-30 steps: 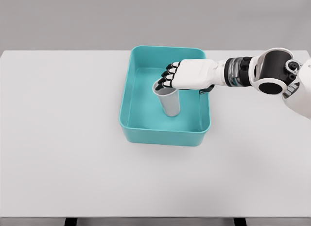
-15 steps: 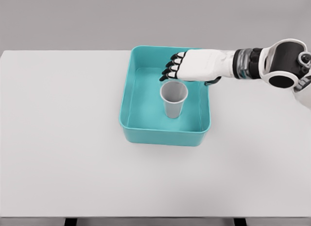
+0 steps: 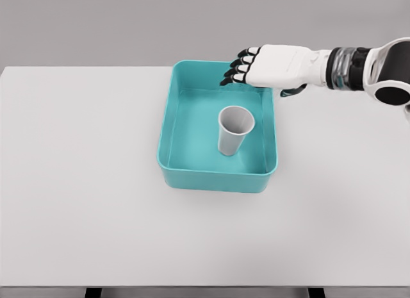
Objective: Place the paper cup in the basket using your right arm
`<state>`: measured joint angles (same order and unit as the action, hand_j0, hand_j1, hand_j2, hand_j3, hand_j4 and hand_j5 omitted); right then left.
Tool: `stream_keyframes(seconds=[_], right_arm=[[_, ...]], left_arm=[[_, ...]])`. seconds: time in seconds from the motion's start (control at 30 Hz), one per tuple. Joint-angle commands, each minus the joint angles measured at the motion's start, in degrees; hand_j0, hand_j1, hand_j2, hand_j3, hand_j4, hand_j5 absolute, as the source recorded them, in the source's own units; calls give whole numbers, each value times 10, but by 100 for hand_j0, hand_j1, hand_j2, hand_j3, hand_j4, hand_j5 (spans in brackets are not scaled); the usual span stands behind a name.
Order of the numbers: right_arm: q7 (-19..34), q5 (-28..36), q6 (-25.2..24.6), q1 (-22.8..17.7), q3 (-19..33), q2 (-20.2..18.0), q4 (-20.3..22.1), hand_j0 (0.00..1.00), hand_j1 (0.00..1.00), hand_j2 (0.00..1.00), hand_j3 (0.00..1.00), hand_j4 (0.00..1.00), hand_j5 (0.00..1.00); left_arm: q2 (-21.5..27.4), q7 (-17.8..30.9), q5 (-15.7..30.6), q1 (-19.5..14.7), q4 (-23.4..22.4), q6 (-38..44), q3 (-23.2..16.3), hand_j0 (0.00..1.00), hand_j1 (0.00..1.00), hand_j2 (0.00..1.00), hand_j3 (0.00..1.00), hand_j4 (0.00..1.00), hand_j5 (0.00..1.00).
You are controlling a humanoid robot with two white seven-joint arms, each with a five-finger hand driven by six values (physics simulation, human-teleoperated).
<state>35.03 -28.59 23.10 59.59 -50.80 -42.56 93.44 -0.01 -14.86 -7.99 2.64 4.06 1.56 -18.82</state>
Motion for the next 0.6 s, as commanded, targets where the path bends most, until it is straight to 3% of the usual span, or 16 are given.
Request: stream_keyframes(seconds=[0.0, 0.1, 0.17, 0.23, 0.33, 0.47, 0.57], right_arm=[[0, 4, -3, 0, 36, -3, -4, 100, 100, 100, 100, 100, 100], [0, 31, -5, -1, 41, -8, -10, 100, 100, 100, 100, 100, 100], [0, 75, -3, -11, 83, -9, -34, 100, 100, 100, 100, 100, 100], [0, 83, 1, -44, 123, -13, -41, 100, 100, 100, 100, 100, 100], [0, 84, 2, -78, 132, -44, -48, 100, 100, 100, 100, 100, 100], [0, 84, 14, -175, 267, -58, -46, 100, 100, 100, 100, 100, 100], [0, 84, 25, -184, 270, -62, -47, 100, 100, 100, 100, 100, 100]], left_arm=[[0, 0, 0, 0, 0, 0, 0, 100, 100, 100, 100, 100, 100], [0, 0, 0, 0, 0, 0, 0, 100, 100, 100, 100, 100, 100], [0, 0, 0, 0, 0, 0, 0, 100, 100, 100, 100, 100, 100], [0, 0, 0, 0, 0, 0, 0, 100, 100, 100, 100, 100, 100], [0, 0, 0, 0, 0, 0, 0, 100, 100, 100, 100, 100, 100], [0, 0, 0, 0, 0, 0, 0, 100, 100, 100, 100, 100, 100], [0, 0, 0, 0, 0, 0, 0, 100, 100, 100, 100, 100, 100]])
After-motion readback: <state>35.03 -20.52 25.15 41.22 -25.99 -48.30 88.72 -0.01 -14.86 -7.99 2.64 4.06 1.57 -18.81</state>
